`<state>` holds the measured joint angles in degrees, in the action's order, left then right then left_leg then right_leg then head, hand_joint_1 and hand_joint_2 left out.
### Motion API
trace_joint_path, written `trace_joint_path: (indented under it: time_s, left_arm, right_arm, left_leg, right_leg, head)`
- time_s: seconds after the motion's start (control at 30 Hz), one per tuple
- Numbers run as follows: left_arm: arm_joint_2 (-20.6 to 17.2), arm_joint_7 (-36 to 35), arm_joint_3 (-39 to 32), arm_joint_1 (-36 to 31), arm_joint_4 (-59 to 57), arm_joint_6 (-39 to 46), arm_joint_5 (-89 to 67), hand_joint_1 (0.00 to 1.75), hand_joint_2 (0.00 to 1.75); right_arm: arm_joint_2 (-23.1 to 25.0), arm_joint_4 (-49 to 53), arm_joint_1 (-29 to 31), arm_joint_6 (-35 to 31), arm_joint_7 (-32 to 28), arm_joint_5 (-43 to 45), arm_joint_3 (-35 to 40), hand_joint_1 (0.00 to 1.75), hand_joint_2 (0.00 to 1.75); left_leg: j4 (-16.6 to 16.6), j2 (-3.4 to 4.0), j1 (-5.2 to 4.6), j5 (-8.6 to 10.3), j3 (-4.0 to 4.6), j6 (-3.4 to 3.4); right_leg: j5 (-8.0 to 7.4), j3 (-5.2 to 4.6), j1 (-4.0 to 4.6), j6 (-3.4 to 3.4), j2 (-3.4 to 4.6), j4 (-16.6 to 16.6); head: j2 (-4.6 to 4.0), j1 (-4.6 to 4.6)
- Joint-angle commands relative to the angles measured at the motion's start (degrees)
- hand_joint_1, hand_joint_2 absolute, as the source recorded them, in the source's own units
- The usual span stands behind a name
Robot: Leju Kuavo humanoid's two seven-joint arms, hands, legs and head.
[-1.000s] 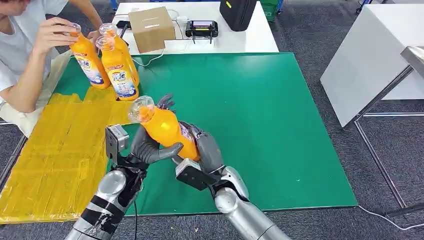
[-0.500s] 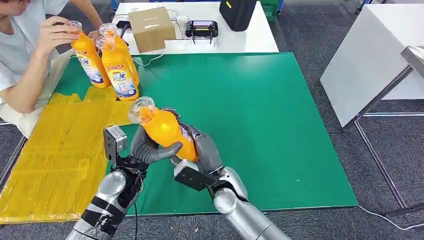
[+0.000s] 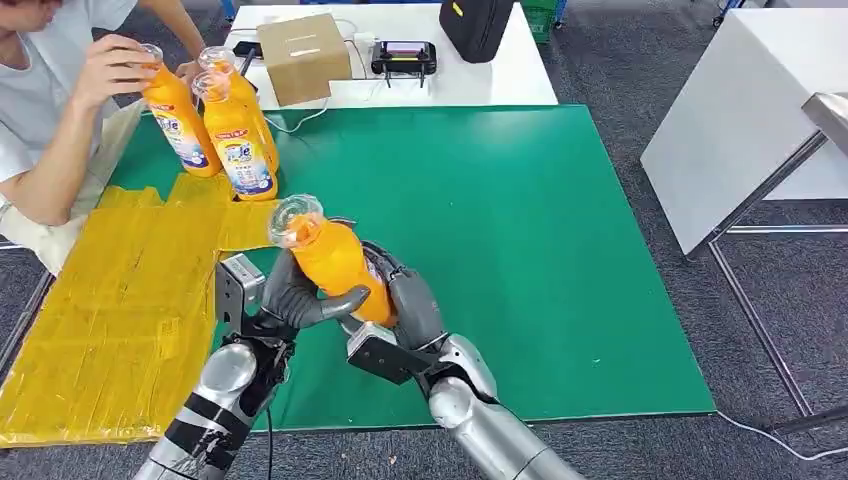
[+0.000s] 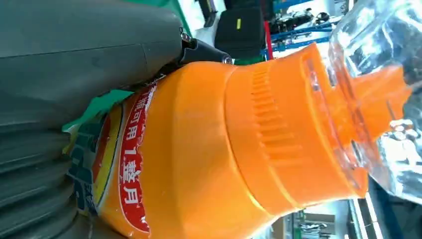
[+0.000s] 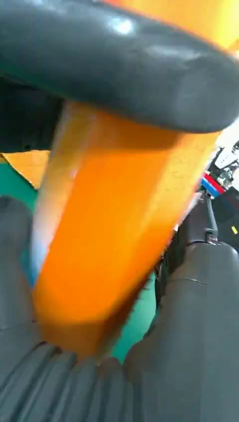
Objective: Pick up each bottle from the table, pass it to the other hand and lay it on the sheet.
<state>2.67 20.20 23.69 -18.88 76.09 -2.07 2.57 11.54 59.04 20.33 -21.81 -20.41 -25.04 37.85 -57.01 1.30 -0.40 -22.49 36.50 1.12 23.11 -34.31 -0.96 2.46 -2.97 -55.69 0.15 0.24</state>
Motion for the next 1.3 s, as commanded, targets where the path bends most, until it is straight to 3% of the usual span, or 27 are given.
trace_joint_path:
  time_s: [0.03,0.23,0.3,0.33,0.53,0.6,0.73,0.8,0.93,1.2,1.27,1.3]
  left_arm:
    - [-4.06,-0.12,-1.86,-2.62,1.12,6.94,-8.18,1.75,1.75]
    - [-8.15,-2.56,-5.7,-3.85,0.11,21.33,-32.0,1.75,1.75]
    - [-10.76,-8.35,-4.86,-4.8,-1.97,29.13,-54.57,1.75,1.75]
    - [-11.98,-10.6,-4.33,-5.47,-3.06,29.52,-61.0,1.75,1.75]
    - [-11.45,-10.08,-4.86,-6.18,-4.78,29.6,-61.35,1.75,1.75]
    - [-14.61,-16.72,-1.82,-8.01,-7.51,28.2,-76.51,1.75,1.75]
    - [-17.53,-21.83,2.28,-14.12,-21.7,23.05,-91.33,1.75,1.75]
    - [-16.7,-23.24,5.82,-18.74,-33.63,20.19,-92.57,1.75,1.75]
    - [-13.47,-22.74,4.08,-21.74,-48.66,21.98,-91.13,1.75,1.75]
    - [-12.62,-23.48,1.55,-20.22,-55.66,22.38,-88.86,1.75,1.75]
    - [-11.56,-21.98,-2.82,-19.45,-56.72,22.98,-84.4,1.75,1.75]
    - [-11.18,-21.05,-4.41,-19.22,-56.77,23.3,-82.68,0.96,1.75]
  right_arm:
    - [-7.1,22.2,-6.27,3.88,1.16,6.5,-5.4,0.0,1.75]
    - [-10.56,35.25,-13.25,4.23,0.38,6.64,-9.49,0.0,1.75]
    - [-11.13,38.95,-16.17,6.2,-0.56,10.04,-11.49,0.0,1.75]
    - [-11.07,39.57,-16.73,7.08,-0.74,11.7,-12.0,0.0,1.75]
    - [-10.91,39.73,-16.99,7.5,-0.9,12.08,-12.6,0.0,1.75]
    - [-11.02,39.55,-17.07,9.85,-0.59,14.49,-12.96,0.0,1.75]
    - [-10.8,41.79,-18.49,11.0,-1.3,16.22,-16.54,0.0,1.75]
    - [-10.44,42.55,-18.03,11.28,-1.22,16.29,-17.86,0.0,1.75]
    - [-10.53,41.58,-17.16,12.27,-0.81,16.11,-17.54,0.0,1.75]
    - [-11.76,40.21,-17.29,12.19,-1.03,15.83,-16.52,0.0,1.75]
    - [-11.94,39.75,-17.33,11.85,-1.03,15.82,-16.24,0.0,1.75]
    - [-11.95,39.67,-17.45,11.71,-1.03,15.8,-16.18,0.0,1.75]
  left_leg:
    - [-0.02,-0.16,0.05,-0.06,-0.06,-0.06]
    - [-0.01,-0.22,0.07,-0.05,-0.05,-0.07]
    - [-0.01,-0.2,0.08,-0.09,-0.12,-0.09]
    - [0.0,-0.17,0.06,-0.04,-0.04,-0.06]
    - [-0.02,-0.12,0.07,-0.06,-0.05,-0.06]
    - [-0.01,-0.14,0.08,-0.08,-0.11,-0.08]
    - [0.03,-0.24,0.06,-0.01,-0.11,-0.07]
    - [0.03,-0.24,0.07,-0.01,-0.15,-0.09]
    - [0.01,-0.29,0.14,-0.09,-0.35,-0.14]
    - [0.01,0.11,0.1,-0.17,-0.32,-0.1]
    - [0.02,-0.02,0.11,-0.18,-0.43,-0.12]
    - [0.08,-0.03,0.06,-0.07,-0.27,-0.09]
  right_leg:
    - [0.08,0.12,0.02,-0.06,0.04,0.0]
    - [0.08,0.11,0.04,-0.07,-0.01,0.02]
    - [0.1,0.17,0.05,-0.09,0.07,0.02]
    - [0.06,0.08,0.04,-0.06,0.03,0.02]
    - [0.06,0.08,0.05,-0.06,0.1,0.02]
    - [0.08,0.14,0.04,-0.08,0.13,0.03]
    - [0.07,0.13,0.03,-0.08,-0.03,0.03]
    - [0.08,0.17,0.03,-0.1,0.0,0.03]
    - [0.14,0.39,0.07,-0.15,0.1,0.04]
    - [0.1,0.32,0.06,-0.11,0.38,0.06]
    - [0.16,0.42,0.05,-0.12,0.35,0.09]
    - [0.07,0.28,0.01,-0.09,0.26,0.1]
  head:
    - [0.0,0.0]
    - [0.0,0.0]
    - [0.0,0.0]
    - [0.0,0.0]
    - [0.0,0.0]
    - [0.0,0.0]
    - [0.0,0.02]
    - [0.0,0.0]
    - [0.0,0.0]
    - [0.0,0.0]
    - [0.0,0.04]
    - [0.0,0.02]
